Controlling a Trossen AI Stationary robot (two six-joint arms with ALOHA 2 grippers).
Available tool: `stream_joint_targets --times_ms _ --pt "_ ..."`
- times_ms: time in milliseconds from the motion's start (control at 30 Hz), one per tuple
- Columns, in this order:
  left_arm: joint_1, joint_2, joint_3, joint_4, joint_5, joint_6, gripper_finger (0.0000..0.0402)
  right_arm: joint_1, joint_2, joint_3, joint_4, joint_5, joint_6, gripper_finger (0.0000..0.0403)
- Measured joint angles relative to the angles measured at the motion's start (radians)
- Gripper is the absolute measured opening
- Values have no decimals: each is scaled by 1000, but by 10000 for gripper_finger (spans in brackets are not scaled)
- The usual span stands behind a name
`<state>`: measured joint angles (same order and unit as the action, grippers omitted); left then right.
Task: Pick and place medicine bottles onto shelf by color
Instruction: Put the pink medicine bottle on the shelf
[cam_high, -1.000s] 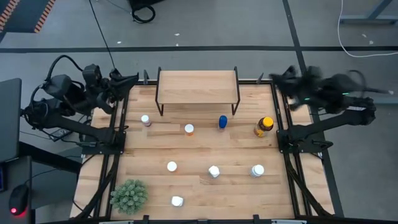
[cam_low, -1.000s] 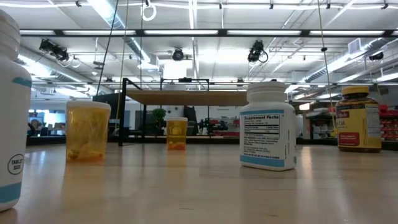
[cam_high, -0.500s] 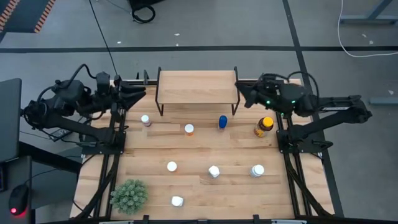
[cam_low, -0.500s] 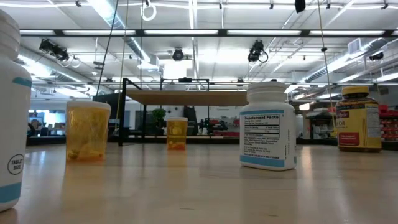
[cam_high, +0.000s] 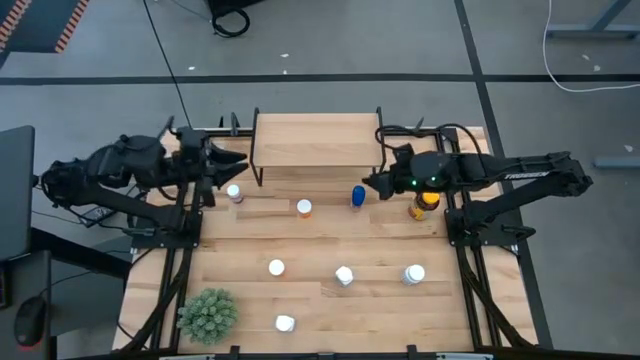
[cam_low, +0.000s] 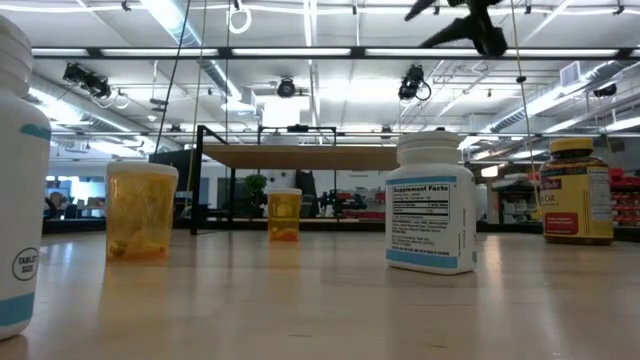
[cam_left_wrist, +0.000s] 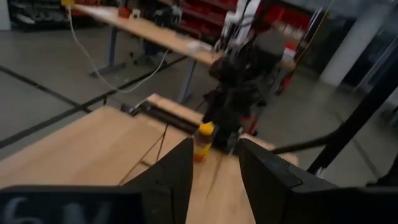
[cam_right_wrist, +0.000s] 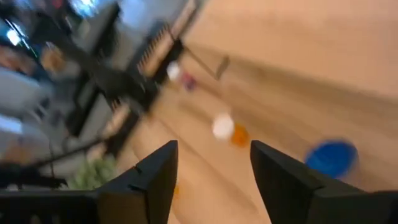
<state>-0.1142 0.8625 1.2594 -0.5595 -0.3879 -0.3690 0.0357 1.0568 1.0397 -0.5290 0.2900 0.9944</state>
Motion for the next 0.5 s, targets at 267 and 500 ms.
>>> stream_joint_targets --times_ms 267,500 --pt "42 84 0 -97 0 -14 154 0 -18 0 -238 -139 -11 219" --pt "51 125 -1 -112 0 -140 154 0 -33 0 -546 -232 42 219"
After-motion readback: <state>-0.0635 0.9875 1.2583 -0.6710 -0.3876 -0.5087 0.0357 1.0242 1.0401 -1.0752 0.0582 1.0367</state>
